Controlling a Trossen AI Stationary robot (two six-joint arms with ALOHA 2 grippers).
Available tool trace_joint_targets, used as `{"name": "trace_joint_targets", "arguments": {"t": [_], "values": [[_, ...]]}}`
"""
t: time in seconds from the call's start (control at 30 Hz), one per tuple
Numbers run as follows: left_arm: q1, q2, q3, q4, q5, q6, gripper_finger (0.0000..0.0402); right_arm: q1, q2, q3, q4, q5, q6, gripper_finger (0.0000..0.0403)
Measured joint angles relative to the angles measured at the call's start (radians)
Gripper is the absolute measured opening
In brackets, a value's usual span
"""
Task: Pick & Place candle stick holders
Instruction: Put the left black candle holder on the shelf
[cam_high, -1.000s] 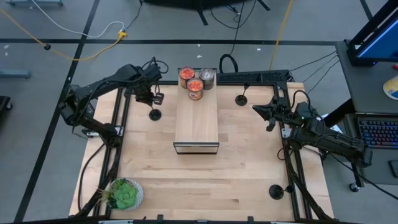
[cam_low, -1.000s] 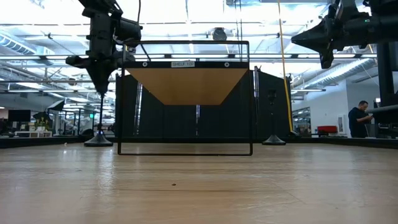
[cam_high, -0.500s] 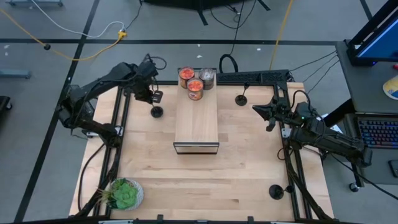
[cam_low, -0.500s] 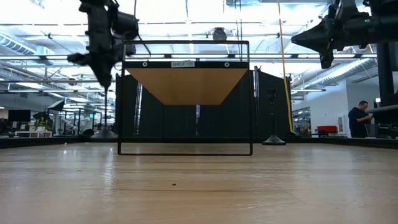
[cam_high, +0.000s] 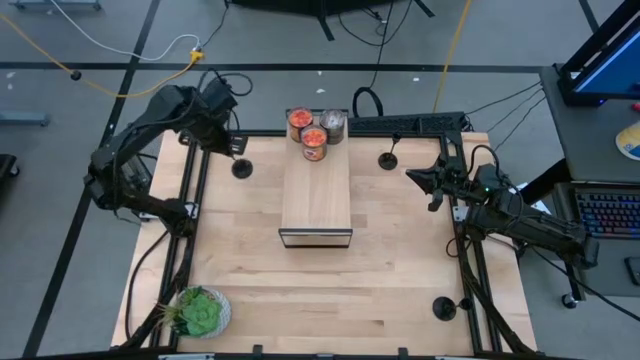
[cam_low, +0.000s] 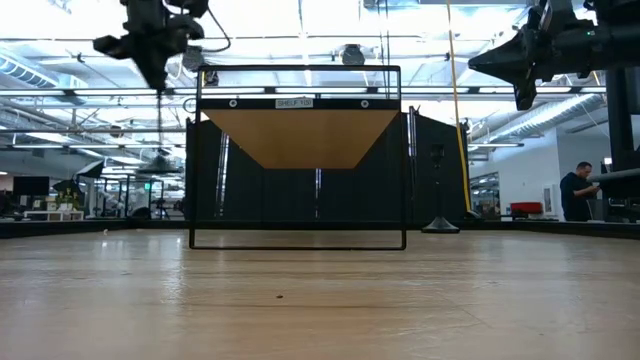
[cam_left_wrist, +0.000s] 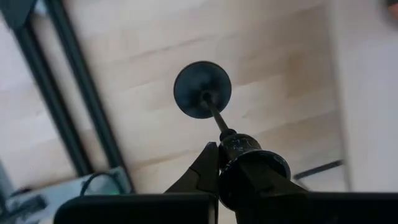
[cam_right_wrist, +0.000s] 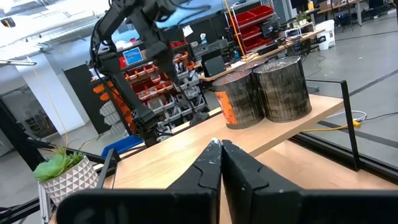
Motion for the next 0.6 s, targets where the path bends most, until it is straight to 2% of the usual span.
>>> {"name": "trace_joint_targets", "arguments": {"t": [0.17,0.6], "values": [[-0.026,-0.001,0.075,0.002,0.041,-0.001,0.0014,0.0,0.0,0.0,0.0,0.0,0.0,0.0004],[-0.165,-0.002,0.223,0.001,0.042,-0.106,0.0014,0.0,0.0,0.0,0.0,-0.001,0.0,0.0004]]}}
